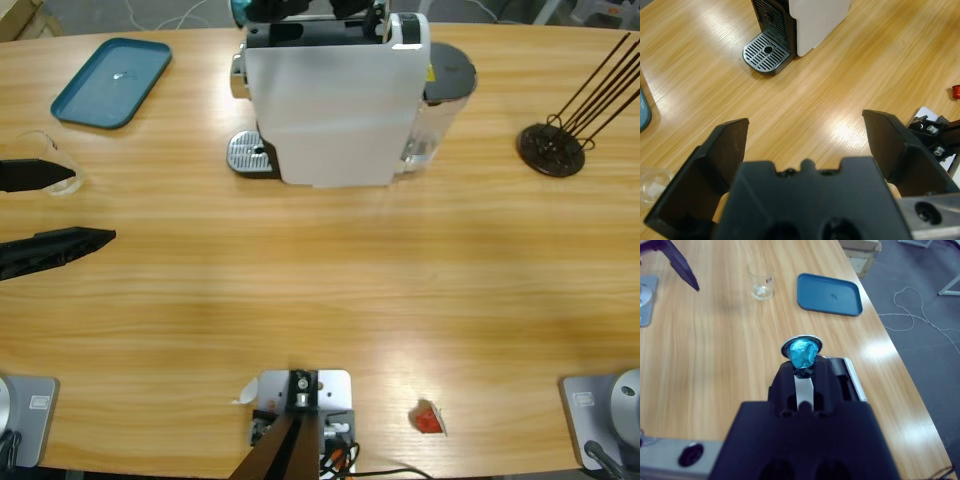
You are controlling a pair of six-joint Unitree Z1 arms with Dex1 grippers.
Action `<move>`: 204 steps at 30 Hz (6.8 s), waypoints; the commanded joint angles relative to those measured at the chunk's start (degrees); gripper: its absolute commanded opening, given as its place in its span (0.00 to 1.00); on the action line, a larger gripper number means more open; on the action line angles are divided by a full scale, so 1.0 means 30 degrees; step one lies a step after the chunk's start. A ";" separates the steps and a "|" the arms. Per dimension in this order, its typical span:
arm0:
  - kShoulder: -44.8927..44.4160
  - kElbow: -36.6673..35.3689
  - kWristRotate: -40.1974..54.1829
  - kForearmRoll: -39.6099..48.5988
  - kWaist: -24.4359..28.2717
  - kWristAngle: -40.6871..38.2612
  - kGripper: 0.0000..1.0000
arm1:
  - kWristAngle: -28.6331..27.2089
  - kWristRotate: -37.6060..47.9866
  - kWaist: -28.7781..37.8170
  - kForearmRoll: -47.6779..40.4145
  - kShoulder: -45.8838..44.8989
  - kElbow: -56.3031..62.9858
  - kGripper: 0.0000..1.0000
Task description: Pour coffee
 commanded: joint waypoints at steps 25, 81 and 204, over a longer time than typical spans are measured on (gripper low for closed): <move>-0.0875 0.1121 -0.0213 0.0182 0.0220 -0.0242 0.99 | -0.1248 -0.0430 -0.1227 0.0073 0.1824 0.0926 0.45; -0.1994 0.0587 -0.2064 0.1078 0.0208 0.0912 0.99 | -1.4625 2.0002 0.3367 -0.3589 -0.2079 0.2637 0.00; 0.6490 0.5275 -0.4725 -0.9152 1.1528 0.6057 0.96 | -0.4822 1.4793 0.4486 -0.3155 -0.9415 1.0969 1.00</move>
